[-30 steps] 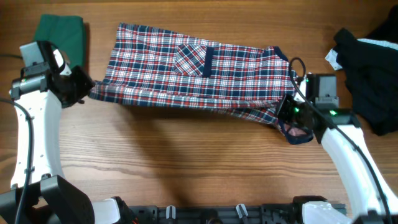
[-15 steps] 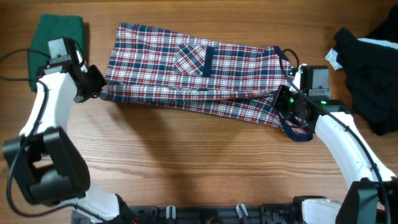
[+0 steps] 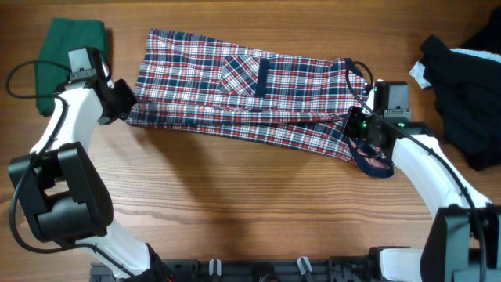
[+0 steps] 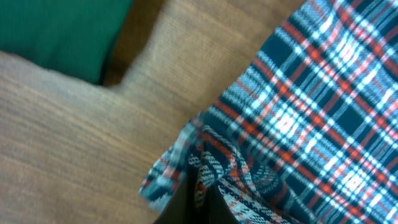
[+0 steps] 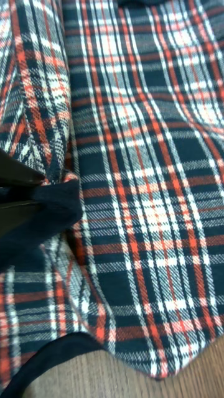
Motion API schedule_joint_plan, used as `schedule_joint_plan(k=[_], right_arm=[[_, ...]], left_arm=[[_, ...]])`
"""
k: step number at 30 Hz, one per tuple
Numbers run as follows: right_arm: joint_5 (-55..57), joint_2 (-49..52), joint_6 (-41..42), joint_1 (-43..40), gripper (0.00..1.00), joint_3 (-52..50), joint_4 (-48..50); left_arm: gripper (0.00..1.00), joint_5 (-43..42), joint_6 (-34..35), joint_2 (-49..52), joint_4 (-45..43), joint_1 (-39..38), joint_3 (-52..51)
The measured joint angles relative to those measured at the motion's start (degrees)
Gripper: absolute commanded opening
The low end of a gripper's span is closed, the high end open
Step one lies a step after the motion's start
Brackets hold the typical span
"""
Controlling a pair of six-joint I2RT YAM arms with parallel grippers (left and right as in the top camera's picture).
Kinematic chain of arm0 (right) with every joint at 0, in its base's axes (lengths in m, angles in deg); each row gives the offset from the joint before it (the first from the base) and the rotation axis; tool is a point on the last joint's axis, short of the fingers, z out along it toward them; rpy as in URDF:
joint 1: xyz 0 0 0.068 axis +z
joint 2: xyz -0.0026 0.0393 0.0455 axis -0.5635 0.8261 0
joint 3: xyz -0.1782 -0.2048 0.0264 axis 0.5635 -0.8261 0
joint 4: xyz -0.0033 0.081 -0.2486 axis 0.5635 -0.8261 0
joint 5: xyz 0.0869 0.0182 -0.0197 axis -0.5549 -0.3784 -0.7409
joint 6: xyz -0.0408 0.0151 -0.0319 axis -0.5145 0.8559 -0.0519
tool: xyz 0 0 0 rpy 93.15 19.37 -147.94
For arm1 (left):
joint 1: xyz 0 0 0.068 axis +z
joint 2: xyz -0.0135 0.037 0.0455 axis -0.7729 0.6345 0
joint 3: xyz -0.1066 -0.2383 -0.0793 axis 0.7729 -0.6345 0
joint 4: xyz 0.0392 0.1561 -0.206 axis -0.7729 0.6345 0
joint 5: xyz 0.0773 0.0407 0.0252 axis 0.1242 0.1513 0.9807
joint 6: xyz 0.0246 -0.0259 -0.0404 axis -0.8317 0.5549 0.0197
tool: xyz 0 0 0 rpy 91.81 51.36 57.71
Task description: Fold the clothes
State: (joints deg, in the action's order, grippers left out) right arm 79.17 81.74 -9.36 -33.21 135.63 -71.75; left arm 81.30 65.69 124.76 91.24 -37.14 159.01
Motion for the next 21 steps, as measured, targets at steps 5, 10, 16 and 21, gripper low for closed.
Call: schedule_joint_plan(k=[5, 10, 16, 21], right_arm=[[0.02, 1.92, -0.22, 0.0, 0.04, 0.0, 2.86], [0.09, 2.01, -0.39, 0.0, 0.04, 0.0, 4.0], [0.33, 2.03, -0.59, -0.02, 0.04, 0.0, 4.63], [0.5, 2.36, -1.29, -0.02, 0.07, 0.0, 4.92]], left_arm=[[0.04, 0.04, 0.26, 0.0, -4.11, -0.92, 0.0], [0.19, 0.33, 0.5, 0.11, -8.79, -3.67, 0.0], [0.52, 1.84, 1.03, 2.69, -11.34, -7.58, 0.0], [0.56, 3.85, 1.22, 5.99, -10.58, -8.17, 0.0]])
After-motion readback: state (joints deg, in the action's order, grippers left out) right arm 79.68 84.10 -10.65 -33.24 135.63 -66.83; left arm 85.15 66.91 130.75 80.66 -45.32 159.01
